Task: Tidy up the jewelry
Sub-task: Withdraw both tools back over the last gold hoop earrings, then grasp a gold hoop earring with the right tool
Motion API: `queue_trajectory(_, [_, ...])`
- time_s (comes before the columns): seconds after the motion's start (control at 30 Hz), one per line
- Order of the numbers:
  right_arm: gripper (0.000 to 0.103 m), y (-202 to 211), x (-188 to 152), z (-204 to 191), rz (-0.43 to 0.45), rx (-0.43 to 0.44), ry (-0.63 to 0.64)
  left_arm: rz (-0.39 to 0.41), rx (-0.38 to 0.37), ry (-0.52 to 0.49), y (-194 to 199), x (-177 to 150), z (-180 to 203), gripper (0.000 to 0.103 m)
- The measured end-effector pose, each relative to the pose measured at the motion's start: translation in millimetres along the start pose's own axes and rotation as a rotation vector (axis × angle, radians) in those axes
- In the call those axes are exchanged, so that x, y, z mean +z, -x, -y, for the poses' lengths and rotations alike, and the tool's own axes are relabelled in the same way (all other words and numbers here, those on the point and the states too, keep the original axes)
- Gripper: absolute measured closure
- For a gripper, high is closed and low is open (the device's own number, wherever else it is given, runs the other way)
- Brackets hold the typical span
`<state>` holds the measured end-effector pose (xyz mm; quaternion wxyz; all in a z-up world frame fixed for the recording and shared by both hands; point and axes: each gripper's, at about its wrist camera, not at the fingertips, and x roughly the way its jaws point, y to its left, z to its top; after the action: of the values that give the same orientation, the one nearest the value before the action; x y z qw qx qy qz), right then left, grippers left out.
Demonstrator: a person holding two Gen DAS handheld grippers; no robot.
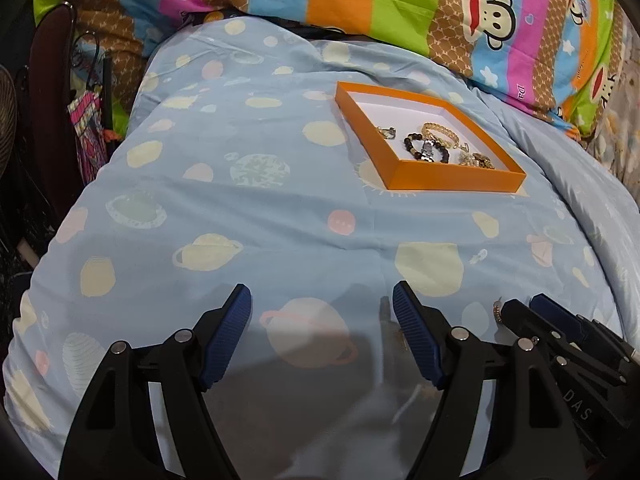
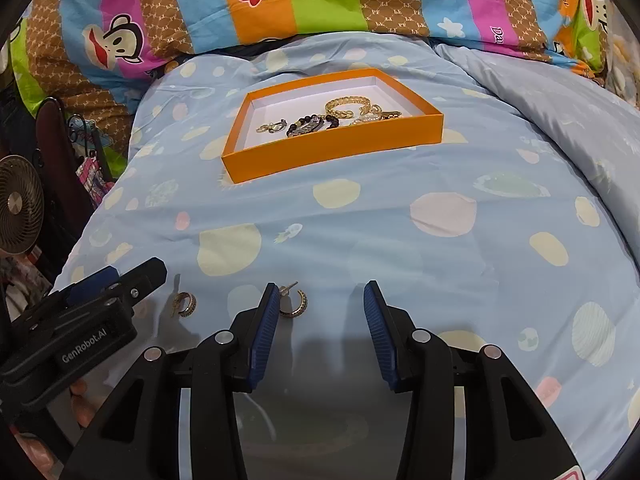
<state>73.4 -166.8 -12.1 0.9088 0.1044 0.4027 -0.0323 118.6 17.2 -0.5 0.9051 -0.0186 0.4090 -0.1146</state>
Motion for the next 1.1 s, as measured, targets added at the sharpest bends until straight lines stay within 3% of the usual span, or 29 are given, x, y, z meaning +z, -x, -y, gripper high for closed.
queue_trajectory(0.3, [0.062, -3, -2, -11, -0.025, -0.015, 0.055, -0.011, -0.016, -0.069, 6, -7, 7, 0.032])
queue_trajectory(0.43, [0.068, -4, -3, -12, -0.03, -0.032, 0.063, -0.016, -0.019, -0.096, 9, -12, 8, 0.032])
queue_trajectory(0.7, [0.098, -4, -3, -19, -0.029, -0.07, 0.099, -0.038, -0.026, -0.11, 5, -12, 11, 0.032])
queue_trajectory(0.93, [0.098, -6, -1, -11, -0.035, -0.011, 0.059, -0.045, -0.037, -0.146, 5, -15, 18, 0.032])
queue_trajectory(1.1, [0.096, -10, 4, -15, -0.038, -0.014, 0.068, -0.048, -0.038, -0.15, 4, -15, 19, 0.032])
